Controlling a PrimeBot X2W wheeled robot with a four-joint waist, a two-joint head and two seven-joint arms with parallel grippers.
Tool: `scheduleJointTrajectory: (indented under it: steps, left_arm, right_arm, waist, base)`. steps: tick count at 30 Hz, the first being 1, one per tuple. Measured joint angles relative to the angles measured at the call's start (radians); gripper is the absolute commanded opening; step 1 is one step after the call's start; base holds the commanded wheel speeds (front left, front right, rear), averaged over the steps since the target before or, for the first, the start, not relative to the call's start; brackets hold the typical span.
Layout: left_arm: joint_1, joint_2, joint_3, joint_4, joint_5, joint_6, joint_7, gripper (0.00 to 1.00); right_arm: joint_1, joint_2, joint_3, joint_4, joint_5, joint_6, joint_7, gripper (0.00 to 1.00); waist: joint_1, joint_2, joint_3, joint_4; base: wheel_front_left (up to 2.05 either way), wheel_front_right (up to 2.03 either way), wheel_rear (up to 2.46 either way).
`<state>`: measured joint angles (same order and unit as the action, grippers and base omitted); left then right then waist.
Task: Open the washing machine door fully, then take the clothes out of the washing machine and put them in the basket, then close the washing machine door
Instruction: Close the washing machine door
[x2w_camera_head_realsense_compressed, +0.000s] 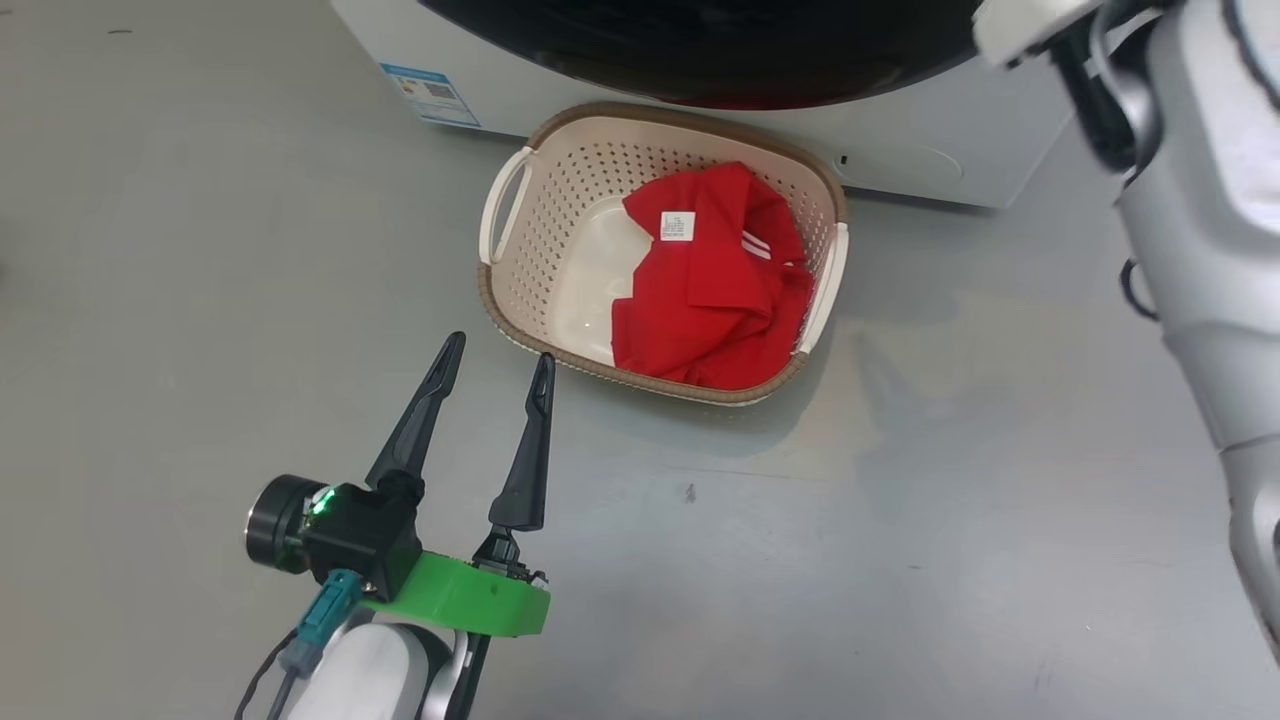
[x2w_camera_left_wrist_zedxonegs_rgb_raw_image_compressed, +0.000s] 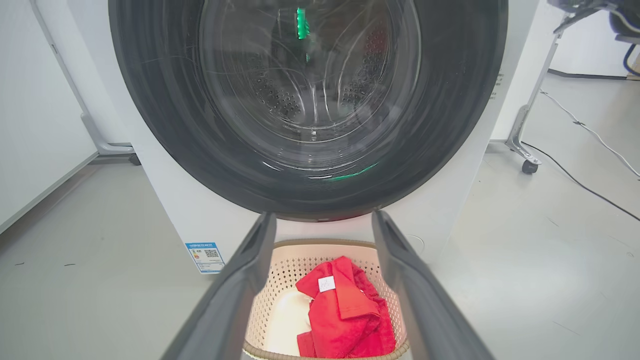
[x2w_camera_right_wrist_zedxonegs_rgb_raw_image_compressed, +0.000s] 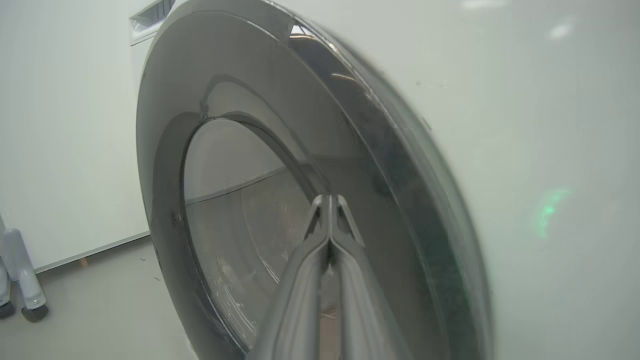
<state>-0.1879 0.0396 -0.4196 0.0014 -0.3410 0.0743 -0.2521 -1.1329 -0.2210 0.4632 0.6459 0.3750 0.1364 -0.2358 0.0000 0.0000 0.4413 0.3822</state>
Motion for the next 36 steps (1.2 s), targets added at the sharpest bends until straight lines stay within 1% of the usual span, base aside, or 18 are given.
scheduleJointTrajectory:
  steps: [3, 8, 13, 15, 16, 17, 18, 19, 20, 21, 27, 32, 36]
  left_arm:
    - [-0.002, 0.0, 0.006, 0.0, 0.01, 0.0, 0.0, 1.0]
    - [-0.007, 0.0, 0.024, 0.001, 0.02, 0.002, 0.0, 1.0]
    - [-0.01, 0.0, 0.036, 0.009, 0.026, 0.009, 0.0, 1.0]
    - [-0.01, 0.0, 0.042, 0.012, 0.027, 0.009, 0.0, 1.0]
    - [-0.01, 0.0, 0.045, 0.014, 0.028, 0.009, 0.0, 1.0]
    - [-0.01, 0.0, 0.048, 0.016, 0.028, 0.009, 0.0, 1.0]
    - [-0.01, 0.0, 0.051, 0.019, 0.029, 0.009, 0.0, 1.0]
    - [-0.01, 0.0, 0.055, 0.02, 0.029, 0.009, 0.0, 1.0]
    - [-0.01, 0.0, 0.059, 0.022, 0.03, 0.009, 0.0, 1.0]
    - [-0.009, 0.0, 0.062, 0.024, 0.031, 0.009, 0.0, 1.0]
    - [-0.003, 0.0, 0.07, 0.041, 0.035, 0.009, 0.0, 1.0]
    - [0.027, 0.001, 0.093, 0.054, 0.035, 0.014, 0.0, 1.0]
    - [0.042, 0.006, 0.105, 0.058, 0.035, 0.015, 0.0, 1.0]
  right_arm:
    - [0.038, 0.013, 0.022, -0.019, 0.006, -0.006, -0.008, 0.0]
    - [0.109, 0.017, 0.012, -0.058, 0.033, -0.006, -0.018, 0.0]
    - [0.222, 0.013, -0.041, -0.084, 0.055, -0.006, -0.018, 0.0]
    - [0.273, 0.012, -0.071, -0.116, 0.056, -0.008, -0.018, 0.0]
    - [0.293, 0.012, -0.085, -0.133, 0.056, -0.011, -0.018, 0.05]
    - [0.311, 0.012, -0.102, -0.15, 0.056, -0.022, -0.018, 0.23]
    - [0.33, 0.012, -0.116, -0.166, 0.056, -0.026, -0.018, 0.38]
    - [0.35, 0.013, -0.127, -0.178, 0.057, -0.026, -0.018, 0.5]
    - [0.374, 0.016, -0.135, -0.188, 0.06, -0.033, -0.018, 0.78]
    - [0.401, 0.019, -0.141, -0.196, 0.06, -0.04, -0.018, 1.0]
    - [0.559, 0.039, -0.18, -0.232, 0.061, -0.053, -0.018, 1.0]
    - [0.657, 0.061, -0.212, -0.269, 0.06, -0.077, -0.018, 1.0]
    - [0.723, 0.082, -0.231, -0.303, 0.053, -0.087, -0.018, 1.0]
  waist:
    - [0.0, 0.0, -0.004, -0.017]
    - [0.0, 0.0, -0.012, -0.048]
    - [0.0, 0.0, -0.027, -0.079]
    - [0.0, 0.0, -0.035, -0.092]
    - [0.0, 0.0, -0.039, -0.098]
    - [0.0, 0.0, -0.043, -0.105]
    - [0.0, 0.0, -0.047, -0.112]
    - [0.0, 0.0, -0.052, -0.119]
    - [0.0, 0.0, -0.057, -0.125]
    - [0.0, 0.0, -0.061, -0.132]
    - [0.0, 0.0, -0.095, -0.174]
    - [0.0, 0.0, -0.127, -0.208]
    - [0.0, 0.0, -0.151, -0.24]
  base:
    - [0.0, 0.0, 0.0]
    - [0.0, 0.0, 0.0]
    - [0.0, 0.0, 0.0]
    - [0.0, 0.0, 0.0]
    - [0.0, 0.0, 0.0]
    - [0.0, 0.0, 0.0]
    - [0.0, 0.0, 0.0]
    - [0.0, 0.0, 0.0]
    - [0.0, 0.0, 0.0]
    - [0.0, 0.0, 0.0]
    - [0.0, 0.0, 0.0]
    - [0.0, 0.0, 0.0]
    - [0.0, 0.0, 0.0]
